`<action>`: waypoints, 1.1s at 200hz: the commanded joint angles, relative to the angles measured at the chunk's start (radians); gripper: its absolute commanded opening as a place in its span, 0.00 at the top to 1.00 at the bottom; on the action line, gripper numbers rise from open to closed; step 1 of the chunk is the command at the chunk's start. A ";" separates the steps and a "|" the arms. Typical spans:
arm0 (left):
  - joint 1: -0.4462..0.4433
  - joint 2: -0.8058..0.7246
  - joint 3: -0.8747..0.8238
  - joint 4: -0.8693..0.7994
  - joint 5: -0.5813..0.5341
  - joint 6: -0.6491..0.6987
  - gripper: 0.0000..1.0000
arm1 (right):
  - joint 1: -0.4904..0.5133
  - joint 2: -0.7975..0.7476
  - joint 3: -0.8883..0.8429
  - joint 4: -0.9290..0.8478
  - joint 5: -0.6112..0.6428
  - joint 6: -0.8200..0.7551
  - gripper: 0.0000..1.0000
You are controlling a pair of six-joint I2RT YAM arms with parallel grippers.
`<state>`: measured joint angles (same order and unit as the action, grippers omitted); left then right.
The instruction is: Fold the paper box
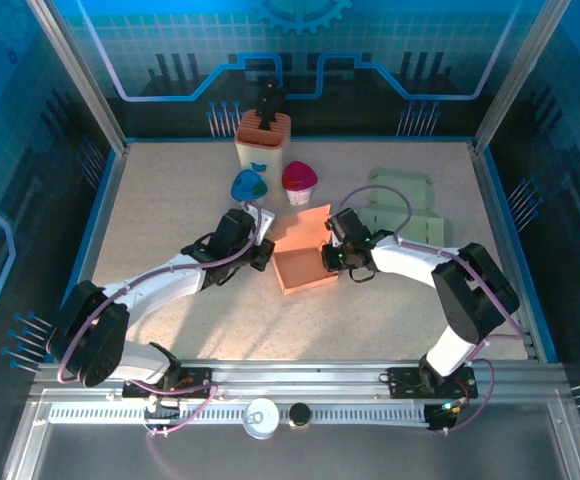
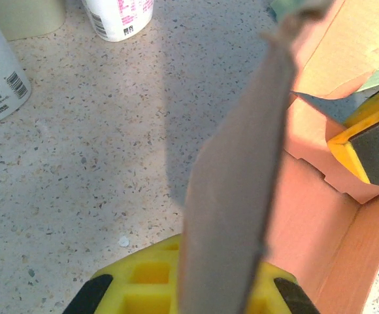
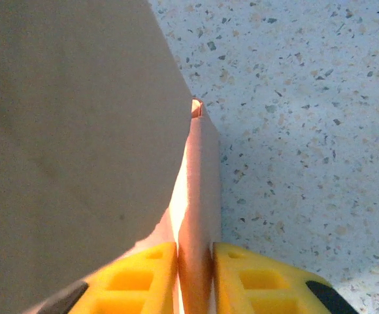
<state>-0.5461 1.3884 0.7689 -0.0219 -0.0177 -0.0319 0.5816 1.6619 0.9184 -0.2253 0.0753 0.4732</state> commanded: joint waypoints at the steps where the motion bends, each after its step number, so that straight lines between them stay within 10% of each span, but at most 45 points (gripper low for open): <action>1: -0.015 -0.002 0.010 0.000 0.064 -0.016 1.00 | 0.014 0.034 0.016 -0.034 -0.012 -0.011 0.82; 107: -0.025 -0.023 -0.004 0.027 0.074 -0.066 1.00 | 0.186 0.057 0.103 -0.212 0.441 -0.020 1.00; 162: -0.025 -0.025 -0.015 0.046 0.087 -0.075 1.00 | 0.154 0.080 0.101 -0.149 0.334 -0.033 0.80; 220: -0.028 -0.014 0.005 0.034 0.088 -0.069 1.00 | 0.133 0.118 0.118 -0.139 0.328 -0.038 0.85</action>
<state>-0.5568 1.3884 0.7620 -0.0208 0.0097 -0.0994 0.7193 1.7512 1.0119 -0.3794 0.4297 0.4423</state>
